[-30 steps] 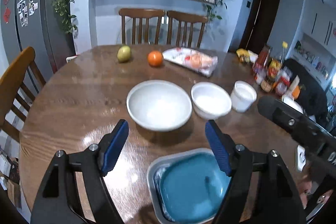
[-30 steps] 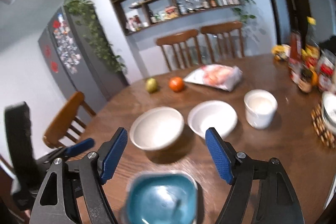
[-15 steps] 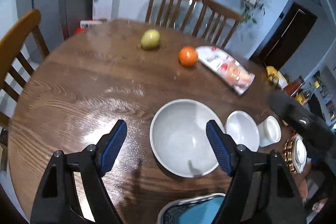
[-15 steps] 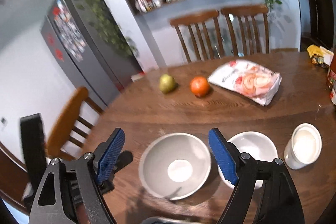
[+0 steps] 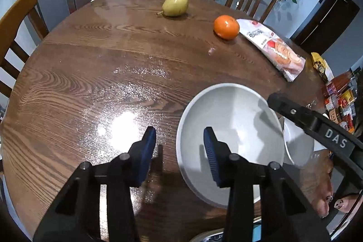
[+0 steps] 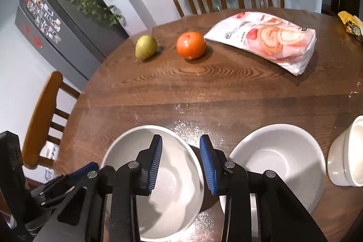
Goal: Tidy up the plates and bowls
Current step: 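Close both tools on opposite rims of a white bowl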
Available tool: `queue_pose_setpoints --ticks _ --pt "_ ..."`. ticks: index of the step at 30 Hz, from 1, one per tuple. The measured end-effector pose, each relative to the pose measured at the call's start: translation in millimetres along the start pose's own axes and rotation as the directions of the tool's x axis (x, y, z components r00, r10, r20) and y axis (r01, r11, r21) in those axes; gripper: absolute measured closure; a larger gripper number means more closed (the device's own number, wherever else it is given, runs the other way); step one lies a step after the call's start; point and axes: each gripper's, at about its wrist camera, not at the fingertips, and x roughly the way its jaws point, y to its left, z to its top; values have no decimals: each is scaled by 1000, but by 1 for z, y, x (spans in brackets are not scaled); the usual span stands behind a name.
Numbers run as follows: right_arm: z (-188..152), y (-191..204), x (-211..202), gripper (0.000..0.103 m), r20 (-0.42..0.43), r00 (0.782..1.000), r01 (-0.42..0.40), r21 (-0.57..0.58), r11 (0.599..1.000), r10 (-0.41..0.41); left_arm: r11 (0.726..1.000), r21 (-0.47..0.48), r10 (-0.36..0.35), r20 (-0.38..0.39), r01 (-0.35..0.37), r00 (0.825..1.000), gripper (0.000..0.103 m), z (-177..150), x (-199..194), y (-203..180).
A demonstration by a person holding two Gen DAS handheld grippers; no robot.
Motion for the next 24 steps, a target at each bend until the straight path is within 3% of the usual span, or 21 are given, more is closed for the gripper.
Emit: queue_pose_setpoints --ticks 7,11,17,20,24 --pt "-2 -1 13 66 -43 998 36 -12 999 -37 1000 30 5 -37 -4 999 67 -2 11 -4" --pt "-4 1 15 66 -67 997 33 -18 999 -34 998 59 -29 -69 33 997 66 -5 14 -12" --pt "-9 7 12 66 -76 995 55 -30 998 -57 997 76 4 -57 1 998 67 -6 9 -15" --pt "-11 9 10 66 -87 995 40 -28 999 -43 995 100 17 -53 -12 998 58 -7 4 -17" --pt "-14 13 9 66 -103 994 34 -32 999 -37 991 125 52 -39 -46 998 57 -10 1 -20"
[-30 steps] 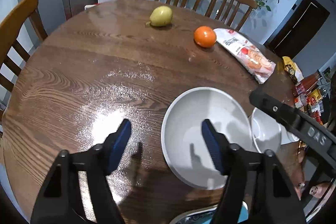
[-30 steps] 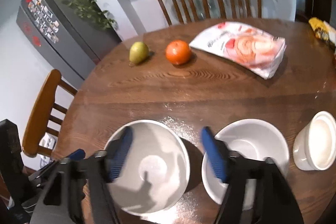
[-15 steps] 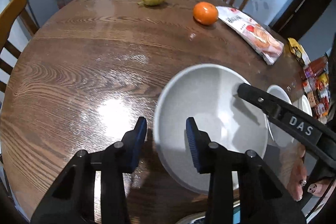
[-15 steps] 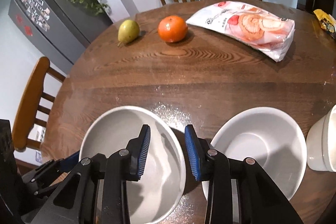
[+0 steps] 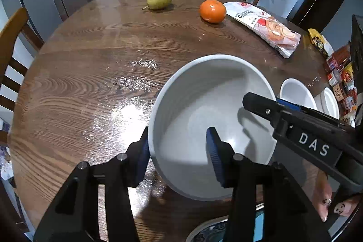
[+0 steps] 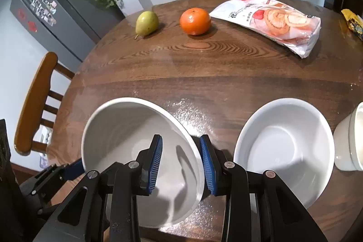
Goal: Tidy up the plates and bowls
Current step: 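Close both tools on opposite rims of a white bowl, then lift the held white bowl and carry it over another white bowl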
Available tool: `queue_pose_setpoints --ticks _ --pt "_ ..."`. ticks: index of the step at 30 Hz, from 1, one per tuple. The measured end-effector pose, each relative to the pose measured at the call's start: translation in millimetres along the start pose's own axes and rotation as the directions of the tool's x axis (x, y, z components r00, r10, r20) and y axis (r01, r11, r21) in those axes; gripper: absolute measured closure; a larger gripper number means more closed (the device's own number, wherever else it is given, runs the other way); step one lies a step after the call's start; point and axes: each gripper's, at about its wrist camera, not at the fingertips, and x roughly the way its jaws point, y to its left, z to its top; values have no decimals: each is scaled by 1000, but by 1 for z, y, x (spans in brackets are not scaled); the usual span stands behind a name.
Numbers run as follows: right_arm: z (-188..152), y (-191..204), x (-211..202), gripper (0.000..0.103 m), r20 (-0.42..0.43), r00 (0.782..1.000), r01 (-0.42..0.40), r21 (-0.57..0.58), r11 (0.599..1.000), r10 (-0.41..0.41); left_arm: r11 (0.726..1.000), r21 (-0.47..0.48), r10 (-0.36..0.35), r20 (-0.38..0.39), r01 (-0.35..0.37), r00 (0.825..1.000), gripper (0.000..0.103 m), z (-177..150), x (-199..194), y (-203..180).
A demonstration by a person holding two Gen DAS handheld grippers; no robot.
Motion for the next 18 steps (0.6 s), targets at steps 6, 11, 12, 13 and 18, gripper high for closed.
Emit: queue_pose_setpoints --ticks 6,11,12,13,18 --pt "-1 0 6 66 -25 1000 -6 7 1000 6 1000 -7 3 -35 -4 999 55 1 8 2" --pt "-1 -2 6 66 -24 1000 -7 17 1000 7 1000 -17 -4 -42 3 999 53 2 9 2" --pt "-1 -3 4 66 -18 1000 1 17 1000 -1 1000 -20 -4 -33 4 999 52 2 7 2" --pt "0 -3 0 66 -8 1000 10 16 1000 -10 1000 -24 -7 -26 7 1000 49 2 5 2" --pt "0 -8 -24 57 37 999 -4 23 1000 3 999 -41 -17 48 19 999 39 1 -18 4"
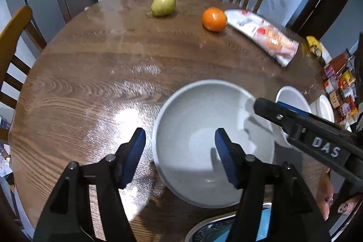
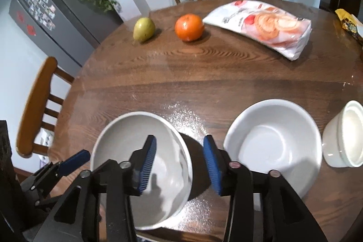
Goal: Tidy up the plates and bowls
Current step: 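Lift the held white bowl and carry it over another white bowl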
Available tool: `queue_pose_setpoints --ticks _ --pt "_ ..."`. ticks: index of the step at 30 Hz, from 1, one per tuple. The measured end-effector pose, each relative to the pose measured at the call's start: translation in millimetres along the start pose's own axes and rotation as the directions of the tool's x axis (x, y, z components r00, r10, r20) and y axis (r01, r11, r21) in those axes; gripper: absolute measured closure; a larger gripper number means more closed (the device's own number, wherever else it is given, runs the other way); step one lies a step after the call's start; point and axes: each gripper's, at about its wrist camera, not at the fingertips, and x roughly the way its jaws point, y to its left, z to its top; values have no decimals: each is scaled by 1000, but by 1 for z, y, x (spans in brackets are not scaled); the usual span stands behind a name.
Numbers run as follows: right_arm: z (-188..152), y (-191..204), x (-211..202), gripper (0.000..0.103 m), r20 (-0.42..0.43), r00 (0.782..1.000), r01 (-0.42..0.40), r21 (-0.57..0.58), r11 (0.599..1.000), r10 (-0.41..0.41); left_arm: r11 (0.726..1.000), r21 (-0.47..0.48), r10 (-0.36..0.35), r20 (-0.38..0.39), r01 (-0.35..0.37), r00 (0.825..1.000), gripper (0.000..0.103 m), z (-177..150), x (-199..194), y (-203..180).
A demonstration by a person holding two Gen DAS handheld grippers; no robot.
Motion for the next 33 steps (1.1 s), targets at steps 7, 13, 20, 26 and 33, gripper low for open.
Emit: queue_pose_setpoints --ticks 7,13,20,26,33 --pt "-1 -25 -56 29 115 993 -45 36 998 41 998 17 -67 125 65 990 36 -6 -46 -11" --pt "-3 -61 -78 25 154 988 -26 114 993 8 989 77 -141 173 130 975 28 -12 -60 -39" --pt "-2 -85 -76 24 140 990 -19 165 986 -4 984 98 -158 112 147 981 28 -6 -41 -71" --pt "-2 -100 -69 24 113 993 -49 194 980 27 975 155 -173 61 162 983 28 -9 -27 -105" --pt "-1 -113 -56 24 70 997 -55 212 976 41 969 192 -160 24 153 987 28 -15 1 -123"
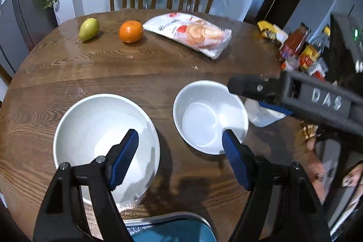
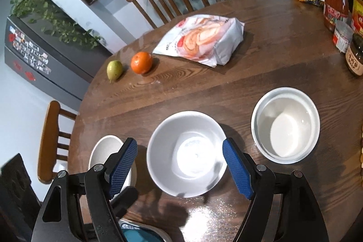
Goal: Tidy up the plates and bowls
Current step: 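Lift the held white bowl and carry it over another white bowl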
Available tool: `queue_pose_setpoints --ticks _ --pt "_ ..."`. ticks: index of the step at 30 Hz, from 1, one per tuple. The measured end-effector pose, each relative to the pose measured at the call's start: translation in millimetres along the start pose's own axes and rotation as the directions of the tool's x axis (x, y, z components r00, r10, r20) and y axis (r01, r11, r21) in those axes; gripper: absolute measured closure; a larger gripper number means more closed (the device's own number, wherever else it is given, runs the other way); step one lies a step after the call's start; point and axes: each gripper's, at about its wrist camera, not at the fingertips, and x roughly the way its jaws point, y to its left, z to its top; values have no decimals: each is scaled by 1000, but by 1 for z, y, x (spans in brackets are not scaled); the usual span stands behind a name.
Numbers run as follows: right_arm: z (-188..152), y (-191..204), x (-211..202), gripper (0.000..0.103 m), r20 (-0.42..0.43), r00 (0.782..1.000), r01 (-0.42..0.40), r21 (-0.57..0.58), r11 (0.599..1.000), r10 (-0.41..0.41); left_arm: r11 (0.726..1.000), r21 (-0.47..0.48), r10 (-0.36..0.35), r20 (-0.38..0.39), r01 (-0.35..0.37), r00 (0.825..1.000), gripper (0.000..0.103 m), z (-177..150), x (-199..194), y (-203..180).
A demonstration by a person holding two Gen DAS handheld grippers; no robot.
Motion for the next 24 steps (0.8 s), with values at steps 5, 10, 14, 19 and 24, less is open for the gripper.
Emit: queue_pose_setpoints --ticks 5,10,14,19,24 --pt "2 -5 10 24 -21 999 25 6 1000 -25 998 -5 -66 -53 65 996 29 -4 21 -4" --pt "2 -9 15 24 -22 998 53 17 998 -53 996 5 -89 3 89 996 29 -5 19 -10" --pt "3 -11 18 24 -22 999 38 23 999 -38 990 -4 -139 9 139 990 29 -6 21 -12" --pt "3 -13 22 24 -26 999 38 21 999 -38 989 0 -151 15 151 988 29 -8 24 -16" --pt "3 -12 28 24 -36 998 45 19 999 -44 987 -4 -158 -17 158 987 29 -9 34 -16"
